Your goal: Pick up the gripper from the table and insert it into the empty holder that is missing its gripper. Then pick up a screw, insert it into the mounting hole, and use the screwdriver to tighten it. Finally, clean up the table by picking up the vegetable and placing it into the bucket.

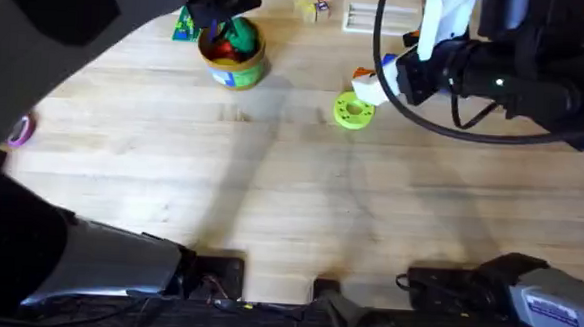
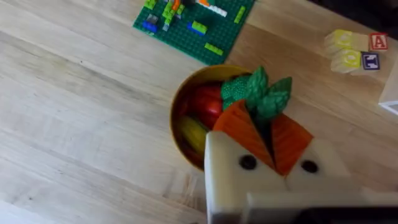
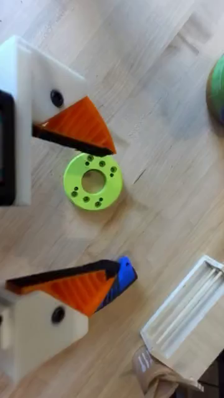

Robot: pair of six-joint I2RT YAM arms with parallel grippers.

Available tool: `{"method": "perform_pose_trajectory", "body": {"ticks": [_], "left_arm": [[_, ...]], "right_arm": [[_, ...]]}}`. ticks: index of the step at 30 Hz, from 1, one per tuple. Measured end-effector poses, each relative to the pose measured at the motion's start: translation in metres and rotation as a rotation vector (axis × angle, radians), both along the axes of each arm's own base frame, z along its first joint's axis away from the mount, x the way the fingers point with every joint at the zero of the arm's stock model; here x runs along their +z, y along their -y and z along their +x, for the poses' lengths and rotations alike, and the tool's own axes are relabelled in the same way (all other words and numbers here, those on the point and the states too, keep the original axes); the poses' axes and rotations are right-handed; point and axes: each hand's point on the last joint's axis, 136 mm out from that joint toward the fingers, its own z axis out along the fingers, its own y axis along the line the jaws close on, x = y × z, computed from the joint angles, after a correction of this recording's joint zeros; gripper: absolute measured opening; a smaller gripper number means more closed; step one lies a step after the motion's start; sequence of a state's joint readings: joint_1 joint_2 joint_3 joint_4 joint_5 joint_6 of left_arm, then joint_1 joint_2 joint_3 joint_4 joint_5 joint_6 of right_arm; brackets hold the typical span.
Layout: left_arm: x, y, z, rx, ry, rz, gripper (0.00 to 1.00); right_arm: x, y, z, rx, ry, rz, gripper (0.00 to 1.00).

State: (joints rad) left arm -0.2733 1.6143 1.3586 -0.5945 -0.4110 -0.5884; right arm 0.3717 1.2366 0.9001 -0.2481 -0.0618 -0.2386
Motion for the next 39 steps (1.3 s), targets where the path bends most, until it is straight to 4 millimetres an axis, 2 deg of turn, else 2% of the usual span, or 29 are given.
{"method": "perform_pose_trajectory", "body": {"ticks": [4, 10, 11, 16, 17, 20, 23, 25, 27, 28, 29, 32, 36, 39], "left_arm": [[-0.014, 0.000, 0.001, 0.008, -0.036, 0.003, 0.020], [-0.023, -0.007, -0.004, 0.023, -0.078, 0.013, 0.027], [-0.025, -0.010, -0.006, 0.028, -0.091, 0.017, 0.100], [-0.028, -0.020, -0.008, 0.054, -0.106, 0.018, 0.875], [-0.027, -0.021, -0.008, 0.058, -0.104, 0.015, 0.960], [-0.027, -0.021, -0.008, 0.058, -0.104, 0.015, 0.992], [-0.020, -0.020, -0.010, 0.030, -0.099, 0.034, 0.993], [-0.005, -0.018, -0.014, -0.009, -0.075, 0.055, 0.993], [0.016, -0.012, -0.024, -0.066, -0.049, 0.074, 0.992], [0.028, -0.006, -0.032, -0.109, -0.035, 0.083, 0.993], [0.062, 0.010, -0.062, -0.245, -0.002, 0.108, 0.992], [0.088, 0.025, -0.103, -0.401, 0.012, 0.145, 0.992], [0.109, 0.030, -0.148, -0.533, 0.036, 0.184, 0.993], [0.120, 0.027, -0.176, -0.585, 0.054, 0.199, 0.992]], "right_arm": [[0.000, 0.000, 0.000, 0.000, 0.000, 0.000, 0.992], [0.000, 0.000, 0.000, 0.000, 0.000, 0.000, 0.992], [0.000, 0.000, 0.000, 0.000, 0.000, 0.000, 0.992], [0.000, 0.000, 0.000, 0.000, 0.000, 0.000, 0.992], [0.000, 0.000, 0.000, -0.001, -0.001, 0.001, 0.992], [-0.001, 0.001, -0.002, -0.011, -0.015, 0.009, 0.992], [-0.010, 0.007, -0.018, -0.029, -0.099, -0.001, 0.992], [-0.010, 0.012, -0.033, -0.039, -0.179, -0.018, 0.992], [0.002, 0.015, -0.042, -0.045, -0.226, -0.028, 0.992], [0.012, 0.017, -0.046, -0.048, -0.243, -0.032, 0.992], [0.052, 0.020, -0.056, -0.053, -0.253, -0.030, 0.992], [0.089, 0.025, -0.067, -0.054, -0.236, -0.022, 0.992], [0.114, 0.034, -0.090, -0.055, -0.241, -0.023, 0.990], [0.113, 0.040, -0.106, -0.056, -0.273, -0.036, 0.992]]}}
